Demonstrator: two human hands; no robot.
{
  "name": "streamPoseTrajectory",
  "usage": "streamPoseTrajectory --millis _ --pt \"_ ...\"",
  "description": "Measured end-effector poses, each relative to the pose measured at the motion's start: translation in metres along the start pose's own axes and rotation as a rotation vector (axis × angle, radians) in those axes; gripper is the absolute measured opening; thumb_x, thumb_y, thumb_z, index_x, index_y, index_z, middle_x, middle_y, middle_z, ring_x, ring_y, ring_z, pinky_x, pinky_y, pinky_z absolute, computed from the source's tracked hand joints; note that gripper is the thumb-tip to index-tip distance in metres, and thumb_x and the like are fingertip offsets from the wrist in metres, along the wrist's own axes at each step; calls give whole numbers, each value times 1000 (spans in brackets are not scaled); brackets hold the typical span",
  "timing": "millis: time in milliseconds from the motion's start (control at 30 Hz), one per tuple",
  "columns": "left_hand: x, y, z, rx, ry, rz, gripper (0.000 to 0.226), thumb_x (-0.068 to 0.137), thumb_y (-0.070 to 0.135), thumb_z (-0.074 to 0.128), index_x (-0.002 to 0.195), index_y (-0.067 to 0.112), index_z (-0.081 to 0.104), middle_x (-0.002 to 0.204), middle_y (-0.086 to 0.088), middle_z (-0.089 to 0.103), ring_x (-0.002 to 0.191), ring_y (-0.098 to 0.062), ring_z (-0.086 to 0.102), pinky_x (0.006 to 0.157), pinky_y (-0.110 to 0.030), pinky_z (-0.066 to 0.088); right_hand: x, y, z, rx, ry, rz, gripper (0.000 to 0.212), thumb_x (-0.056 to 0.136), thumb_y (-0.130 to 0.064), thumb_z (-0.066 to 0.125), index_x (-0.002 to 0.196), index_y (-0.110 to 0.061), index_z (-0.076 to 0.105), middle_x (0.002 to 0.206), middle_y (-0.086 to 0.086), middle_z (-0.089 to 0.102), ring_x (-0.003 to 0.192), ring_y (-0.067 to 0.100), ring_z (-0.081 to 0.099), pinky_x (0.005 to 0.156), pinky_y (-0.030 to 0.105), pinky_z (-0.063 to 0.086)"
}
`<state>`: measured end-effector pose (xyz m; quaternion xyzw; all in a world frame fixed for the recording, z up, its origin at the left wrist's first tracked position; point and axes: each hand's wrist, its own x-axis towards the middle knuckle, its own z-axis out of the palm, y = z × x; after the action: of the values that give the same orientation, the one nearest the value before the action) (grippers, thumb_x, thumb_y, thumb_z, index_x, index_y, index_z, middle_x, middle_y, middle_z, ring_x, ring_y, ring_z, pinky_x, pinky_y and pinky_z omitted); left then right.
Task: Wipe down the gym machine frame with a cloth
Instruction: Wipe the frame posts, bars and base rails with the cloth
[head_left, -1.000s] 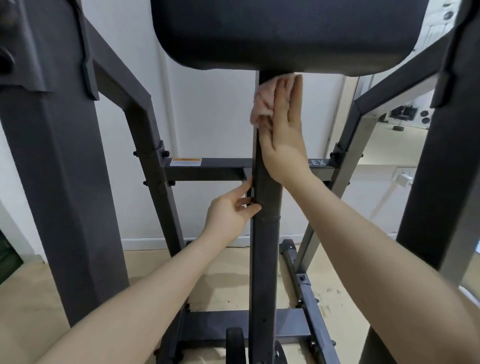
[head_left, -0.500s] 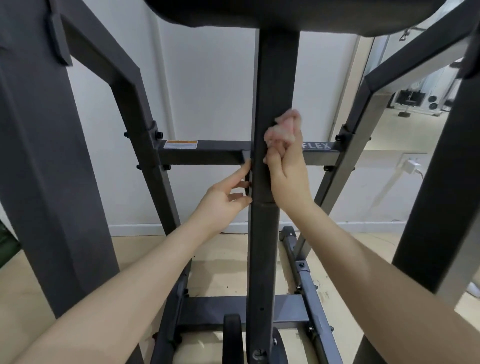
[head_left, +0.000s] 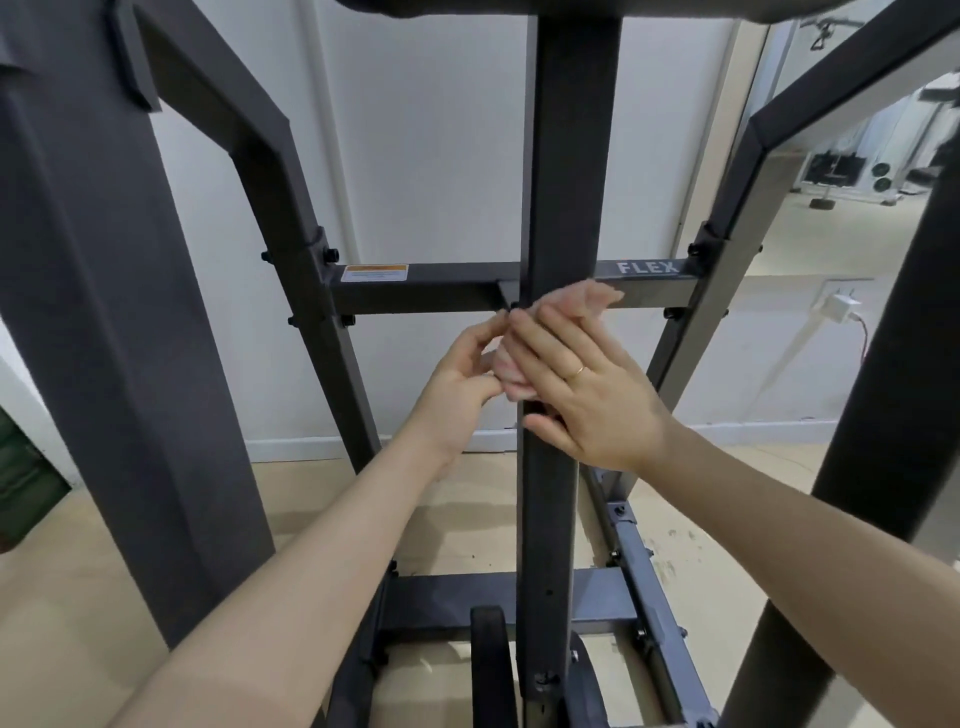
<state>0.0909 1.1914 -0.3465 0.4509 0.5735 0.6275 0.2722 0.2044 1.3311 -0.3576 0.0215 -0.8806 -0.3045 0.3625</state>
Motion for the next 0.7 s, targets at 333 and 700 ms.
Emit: streamPoseTrajectory --millis 333,700 --pt "-14 -9 -1 -109 179 -49 43 96 -2 35 129 23 47 127 2 55 116 -12 55 103 -33 43 29 -11 -2 -118 54 43 32 96 -26 46 86 -7 71 104 13 69 122 31 52 111 44 26" --pt "-26 -22 6 10 218 -96 37 96 1 37 125 22 48 123 3 55 106 -12 57 91 -28 49 31 -10 5 -119 169 172 35 94 -19 50 123 -4 62 139 18 50 135 34 32 115 46 20"
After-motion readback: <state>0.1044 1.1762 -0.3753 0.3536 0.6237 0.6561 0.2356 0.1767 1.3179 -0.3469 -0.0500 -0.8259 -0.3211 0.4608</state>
